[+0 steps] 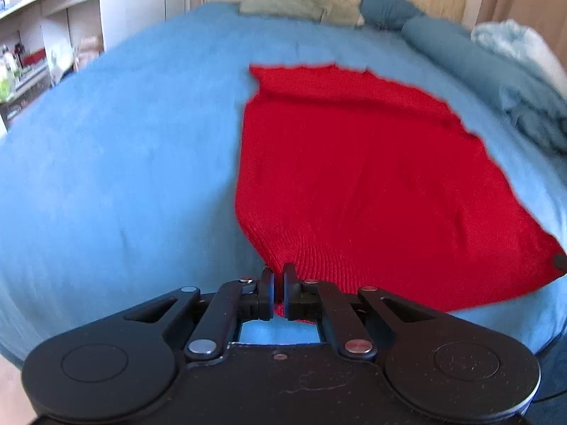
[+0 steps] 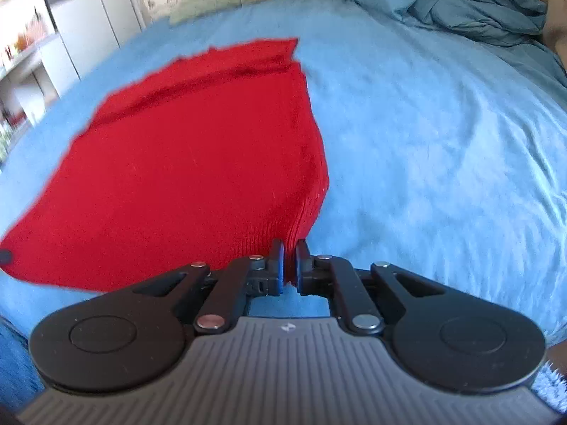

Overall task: Fold small clothes
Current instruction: 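Close both grippers on the ribbed hem, then lift the hem with both grippers, fold it onto the collar, open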

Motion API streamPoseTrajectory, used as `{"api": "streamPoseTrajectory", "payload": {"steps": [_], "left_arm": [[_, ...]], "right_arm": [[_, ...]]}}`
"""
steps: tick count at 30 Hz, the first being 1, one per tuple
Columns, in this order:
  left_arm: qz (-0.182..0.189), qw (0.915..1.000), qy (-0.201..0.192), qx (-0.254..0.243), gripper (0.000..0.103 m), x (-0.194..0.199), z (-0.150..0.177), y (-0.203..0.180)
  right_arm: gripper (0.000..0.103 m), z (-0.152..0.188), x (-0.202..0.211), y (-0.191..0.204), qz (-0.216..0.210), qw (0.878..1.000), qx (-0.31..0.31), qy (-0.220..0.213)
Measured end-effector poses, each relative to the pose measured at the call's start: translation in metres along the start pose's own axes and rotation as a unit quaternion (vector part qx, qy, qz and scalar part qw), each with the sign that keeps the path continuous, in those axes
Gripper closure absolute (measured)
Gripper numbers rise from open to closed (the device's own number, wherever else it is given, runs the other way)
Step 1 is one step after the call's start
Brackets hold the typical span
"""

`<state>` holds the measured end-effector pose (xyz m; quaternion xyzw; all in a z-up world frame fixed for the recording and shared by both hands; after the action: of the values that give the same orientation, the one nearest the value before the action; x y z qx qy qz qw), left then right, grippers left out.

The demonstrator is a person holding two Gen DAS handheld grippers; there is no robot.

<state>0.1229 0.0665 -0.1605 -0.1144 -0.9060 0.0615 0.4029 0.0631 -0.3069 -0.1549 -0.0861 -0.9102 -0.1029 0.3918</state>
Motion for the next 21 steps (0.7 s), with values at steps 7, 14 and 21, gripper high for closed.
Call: {"api": "streamPoseTrajectory", "payload": {"steps": [7, 14, 21], "left_arm": [[0.021, 0.9967, -0.079, -0.002, 0.099, 0.023, -0.106, -0.007], [-0.015, 0.9911, -0.132, -0.001, 0.099, -0.053, -0.267, -0.008], [-0.056, 0.9922, -0.105, 0.038, 0.099, -0.219, -0.351, 0.021]], "right_arm": [[0.082, -0.106, 0.020, 0.007, -0.063, 0.995, -0.044, -0.059], [0.083, -0.271, -0.047, 0.036, -0.087, 0.989, -0.065, -0.102], [0.083, -0.363, -0.225, 0.073, -0.042, 0.994, -0.056, -0.083]]}}
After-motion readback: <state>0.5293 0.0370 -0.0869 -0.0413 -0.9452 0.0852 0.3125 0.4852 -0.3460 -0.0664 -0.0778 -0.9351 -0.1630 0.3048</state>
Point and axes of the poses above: each gripper's, at about its wrist camera, not at the fingertips, and x roughly against the way its jaws point, y to its left, z to its underside, the point moved 6 cm from there along -x, roughly the way its jaws point, and after that the axes turned 9 degrees about z, right-handed, at the moved point
